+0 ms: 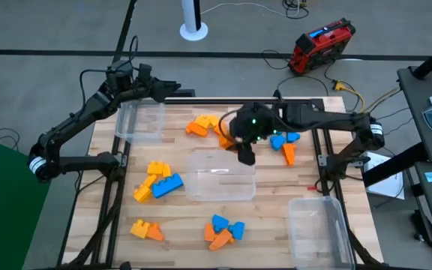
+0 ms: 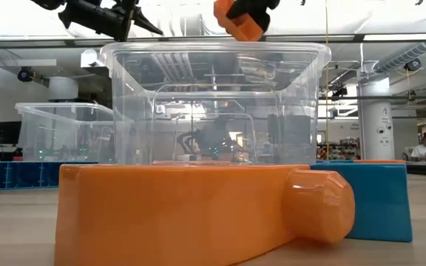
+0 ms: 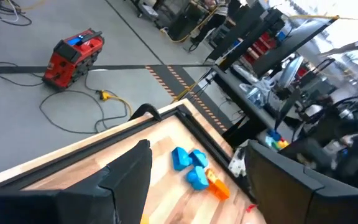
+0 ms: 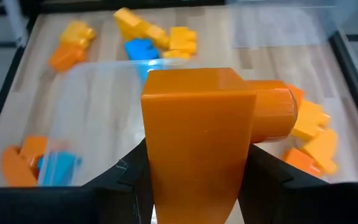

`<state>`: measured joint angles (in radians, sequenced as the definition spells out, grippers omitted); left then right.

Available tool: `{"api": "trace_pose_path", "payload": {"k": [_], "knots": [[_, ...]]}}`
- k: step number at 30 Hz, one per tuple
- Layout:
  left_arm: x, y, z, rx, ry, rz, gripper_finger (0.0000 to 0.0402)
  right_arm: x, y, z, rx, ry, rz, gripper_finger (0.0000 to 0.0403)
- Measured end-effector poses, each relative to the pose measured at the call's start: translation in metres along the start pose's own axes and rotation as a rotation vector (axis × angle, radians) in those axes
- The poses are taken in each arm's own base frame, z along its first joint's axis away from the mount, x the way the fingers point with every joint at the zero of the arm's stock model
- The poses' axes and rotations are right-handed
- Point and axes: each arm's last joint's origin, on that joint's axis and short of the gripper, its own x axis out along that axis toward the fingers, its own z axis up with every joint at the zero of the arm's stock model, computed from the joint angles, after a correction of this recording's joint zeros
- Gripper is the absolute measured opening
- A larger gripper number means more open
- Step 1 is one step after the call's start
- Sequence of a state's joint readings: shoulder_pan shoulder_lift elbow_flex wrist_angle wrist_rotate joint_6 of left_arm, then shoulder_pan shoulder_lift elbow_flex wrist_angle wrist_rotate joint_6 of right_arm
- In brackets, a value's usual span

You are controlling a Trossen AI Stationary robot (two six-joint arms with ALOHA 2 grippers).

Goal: Sort blocks
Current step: Put the orange game piece into the middle transparent bin, then put the yellow game piece into the top left transparent bin

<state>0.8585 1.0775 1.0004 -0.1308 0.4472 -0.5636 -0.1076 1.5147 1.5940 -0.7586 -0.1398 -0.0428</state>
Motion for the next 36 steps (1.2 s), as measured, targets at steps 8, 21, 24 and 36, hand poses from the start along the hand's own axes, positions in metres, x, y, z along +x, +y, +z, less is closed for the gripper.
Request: {"api": "trace_pose_path", "payload": {"k": [8,21,24,36], "knots": [[0.000,-0.004,0.005,0.024,-0.034,-0.053,0.0233,0.008,0.019,-0.002,-0.016,0.036,0.042,0.0160],[-0.001,-0.006,0.004,0.005,-0.007,-0.099,0.0233,0.012,0.021,-0.003,-0.014,0.049,0.031,0.0262],[-0.002,-0.007,0.004,-0.020,0.012,-0.129,0.0233,0.011,0.021,-0.001,-0.023,0.041,0.032,0.0247],[-0.009,-0.014,0.004,-0.057,0.048,-0.208,0.0233,-0.015,-0.009,0.014,-0.206,0.004,-0.299,0.0174]]}}
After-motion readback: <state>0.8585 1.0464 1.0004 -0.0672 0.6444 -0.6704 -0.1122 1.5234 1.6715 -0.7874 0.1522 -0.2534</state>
